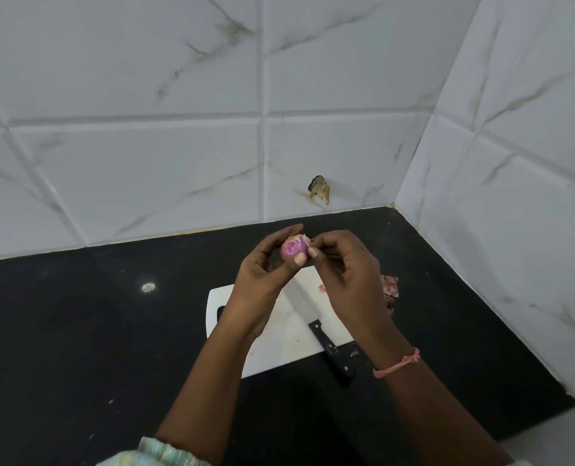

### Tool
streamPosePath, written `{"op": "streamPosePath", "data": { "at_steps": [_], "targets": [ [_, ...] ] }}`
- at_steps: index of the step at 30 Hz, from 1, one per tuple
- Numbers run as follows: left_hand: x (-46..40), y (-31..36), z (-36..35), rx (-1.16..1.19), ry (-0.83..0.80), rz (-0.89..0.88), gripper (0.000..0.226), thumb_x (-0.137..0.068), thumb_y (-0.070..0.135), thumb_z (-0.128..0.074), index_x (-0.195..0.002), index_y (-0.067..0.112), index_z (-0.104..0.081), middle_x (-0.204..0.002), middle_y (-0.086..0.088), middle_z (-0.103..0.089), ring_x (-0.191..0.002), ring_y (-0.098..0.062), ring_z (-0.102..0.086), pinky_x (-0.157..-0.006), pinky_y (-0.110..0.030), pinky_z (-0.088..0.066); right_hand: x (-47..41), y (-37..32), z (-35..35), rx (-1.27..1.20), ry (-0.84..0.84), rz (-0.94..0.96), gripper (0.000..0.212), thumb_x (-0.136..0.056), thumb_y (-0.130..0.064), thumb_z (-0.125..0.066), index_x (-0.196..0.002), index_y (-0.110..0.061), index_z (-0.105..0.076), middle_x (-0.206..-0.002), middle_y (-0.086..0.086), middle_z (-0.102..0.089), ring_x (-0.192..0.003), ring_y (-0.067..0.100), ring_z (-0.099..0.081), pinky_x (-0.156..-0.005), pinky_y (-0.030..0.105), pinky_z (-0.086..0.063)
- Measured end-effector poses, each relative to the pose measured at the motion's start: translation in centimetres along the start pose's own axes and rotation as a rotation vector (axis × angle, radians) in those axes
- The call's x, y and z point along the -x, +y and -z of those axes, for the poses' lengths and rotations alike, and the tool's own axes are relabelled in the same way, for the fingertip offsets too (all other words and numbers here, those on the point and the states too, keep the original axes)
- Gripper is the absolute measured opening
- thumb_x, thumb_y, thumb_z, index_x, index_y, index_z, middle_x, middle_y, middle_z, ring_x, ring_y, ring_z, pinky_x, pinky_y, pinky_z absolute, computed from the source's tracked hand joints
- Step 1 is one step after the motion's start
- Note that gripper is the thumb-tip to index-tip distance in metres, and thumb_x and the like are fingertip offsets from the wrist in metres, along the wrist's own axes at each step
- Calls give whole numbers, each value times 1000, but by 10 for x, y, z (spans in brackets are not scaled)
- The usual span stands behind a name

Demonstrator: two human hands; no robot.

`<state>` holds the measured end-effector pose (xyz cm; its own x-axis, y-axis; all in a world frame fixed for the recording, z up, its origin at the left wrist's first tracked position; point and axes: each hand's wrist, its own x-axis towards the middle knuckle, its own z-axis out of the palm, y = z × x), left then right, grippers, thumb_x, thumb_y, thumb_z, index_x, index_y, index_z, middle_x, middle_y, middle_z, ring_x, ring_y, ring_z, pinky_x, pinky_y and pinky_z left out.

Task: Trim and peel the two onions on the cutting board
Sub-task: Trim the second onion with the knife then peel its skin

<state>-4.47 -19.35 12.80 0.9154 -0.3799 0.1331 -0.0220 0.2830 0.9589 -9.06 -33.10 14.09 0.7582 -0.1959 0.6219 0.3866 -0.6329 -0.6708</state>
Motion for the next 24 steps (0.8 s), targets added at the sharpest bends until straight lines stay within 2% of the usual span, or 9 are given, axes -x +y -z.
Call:
{"op": "streamPosePath", "data": {
  "at_steps": [4, 7, 11, 13, 16, 18, 21, 22, 24],
  "targets": [
    [0, -4, -2, 21, 51, 7, 45, -80, 18, -77, -123, 16, -66, -117, 2, -71, -115, -19, -65, -97, -33, -55, -3, 2, -1, 75, -88, 21, 5, -94, -9, -60, -98, -6, -59, -97, 0, -56, -88, 1, -54, -73, 6, -44],
    [-1, -6, -2, 56, 51, 36, 45, -79, 24, -80, -122, 17, -67, -120, -4, -70, -117, -24, -65, -103, -42, -52, -3, 2, 1, 30, -81, -51, 3, -95, -11, -59, -98, -9, -59, -95, -2, -58, -86, 2, -57, -70, 10, -47],
    [0, -2, -2, 177, 0, 114, 51, -79, 28, -76, -127, 19, -63, -117, -5, -72, -118, -26, -66, -101, -37, -53, -8, 0, 5, -174, -39, -293, 8, -96, -13, -59, -93, -21, -60, -88, -5, -65, -80, 3, -65, -67, 13, -52],
    [-2, -3, 1, 144, -28, 121, 53, -82, 34, -80, -130, 20, -61, -121, -5, -71, -119, -25, -65, -102, -38, -51, -12, 1, 7, -223, -2, -375, 5, -93, -12, -63, -90, -17, -62, -83, -3, -67, -73, 4, -67, -63, 14, -53],
    [-2, -3, 4, 99, -25, 119, 56, -78, 33, -81, -129, 21, -62, -125, -5, -70, -120, -24, -64, -101, -39, -52, -11, 6, 11, -233, 113, -469, 8, -86, -13, -72, -88, -10, -65, -75, 0, -70, -63, 10, -69, -56, 24, -58],
    [-2, -4, 5, 97, 5, 115, 58, -71, 30, -85, -124, 20, -65, -123, -4, -70, -120, -23, -64, -100, -40, -54, -8, 14, 12, -139, 162, -441, 6, -87, -8, -70, -90, -11, -66, -78, -4, -72, -67, 8, -70, -62, 26, -60],
    [-3, -6, 4, 25, 71, 84, 48, -72, 19, -82, -117, 19, -67, -115, 4, -72, -114, -16, -66, -93, -30, -57, -4, 17, 11, 107, 73, -301, 23, -95, -6, -58, -112, -17, -70, -113, -15, -62, -98, -4, -62, -83, 5, -48],
    [-3, -6, 4, -17, 83, 60, 44, -75, 13, -82, -116, 19, -67, -113, 5, -72, -110, -12, -67, -88, -24, -57, -4, 15, 11, 110, 42, -272, 24, -96, -9, -57, -116, -17, -69, -114, -16, -60, -101, -6, -59, -84, 1, -44],
    [-3, -5, 3, -74, 94, 0, 43, -74, 11, -82, -114, 18, -66, -111, 6, -72, -106, -10, -68, -82, -18, -55, -2, 10, 10, 35, -29, -233, 20, -94, -17, -62, -113, -18, -69, -106, -17, -65, -96, -6, -62, -79, 4, -46]
  ]
}}
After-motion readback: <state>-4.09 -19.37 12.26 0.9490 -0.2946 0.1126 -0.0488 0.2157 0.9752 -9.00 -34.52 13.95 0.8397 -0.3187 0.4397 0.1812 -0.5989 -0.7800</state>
